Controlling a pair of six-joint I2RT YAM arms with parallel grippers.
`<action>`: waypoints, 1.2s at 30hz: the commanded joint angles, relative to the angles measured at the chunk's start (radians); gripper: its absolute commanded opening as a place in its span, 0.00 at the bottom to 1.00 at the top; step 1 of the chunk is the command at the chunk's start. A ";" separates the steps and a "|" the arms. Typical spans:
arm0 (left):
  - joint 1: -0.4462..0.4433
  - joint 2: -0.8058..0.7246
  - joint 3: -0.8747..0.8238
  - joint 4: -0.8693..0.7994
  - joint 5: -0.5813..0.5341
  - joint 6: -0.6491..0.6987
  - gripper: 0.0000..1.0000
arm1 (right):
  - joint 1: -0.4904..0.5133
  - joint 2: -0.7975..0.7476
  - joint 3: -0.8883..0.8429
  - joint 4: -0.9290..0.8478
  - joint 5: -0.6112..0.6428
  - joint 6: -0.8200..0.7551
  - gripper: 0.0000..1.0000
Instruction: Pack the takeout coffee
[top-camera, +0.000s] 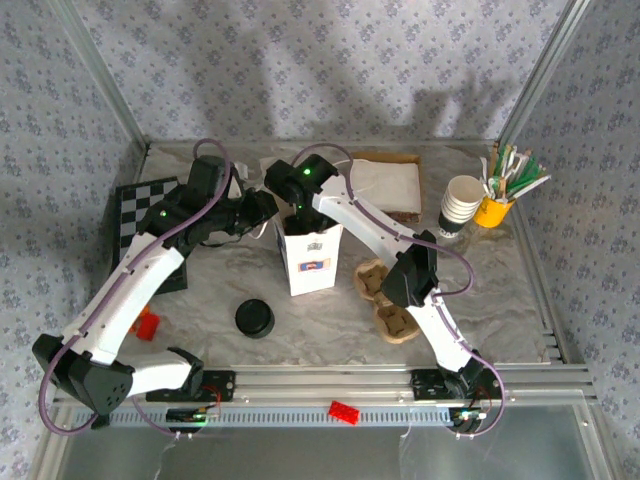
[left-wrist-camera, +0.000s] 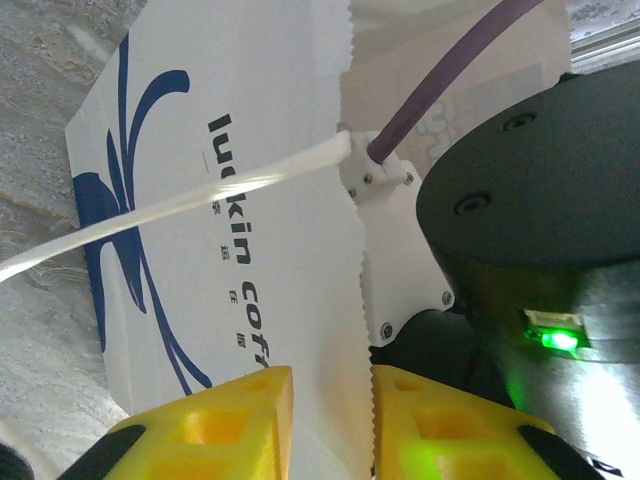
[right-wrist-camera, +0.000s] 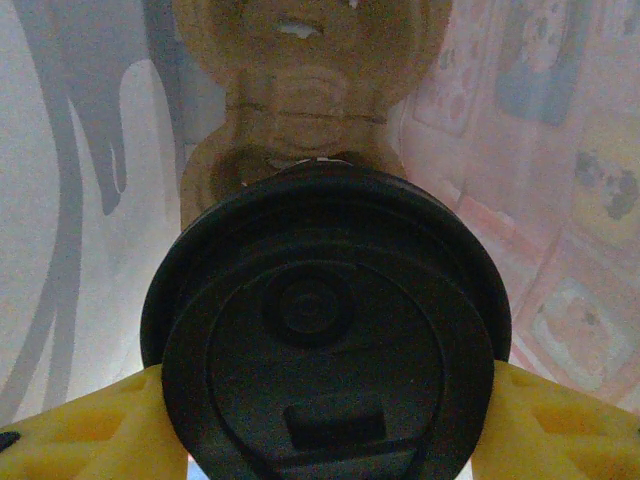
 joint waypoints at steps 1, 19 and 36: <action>0.006 0.004 0.016 -0.009 0.008 0.028 0.26 | 0.006 -0.009 -0.018 -0.020 -0.024 -0.011 0.62; 0.008 0.014 0.024 -0.019 -0.006 0.039 0.19 | 0.005 -0.032 0.090 -0.126 0.011 -0.008 0.62; 0.007 0.024 0.026 -0.023 -0.013 0.044 0.17 | -0.002 -0.013 0.004 -0.089 -0.039 -0.030 0.63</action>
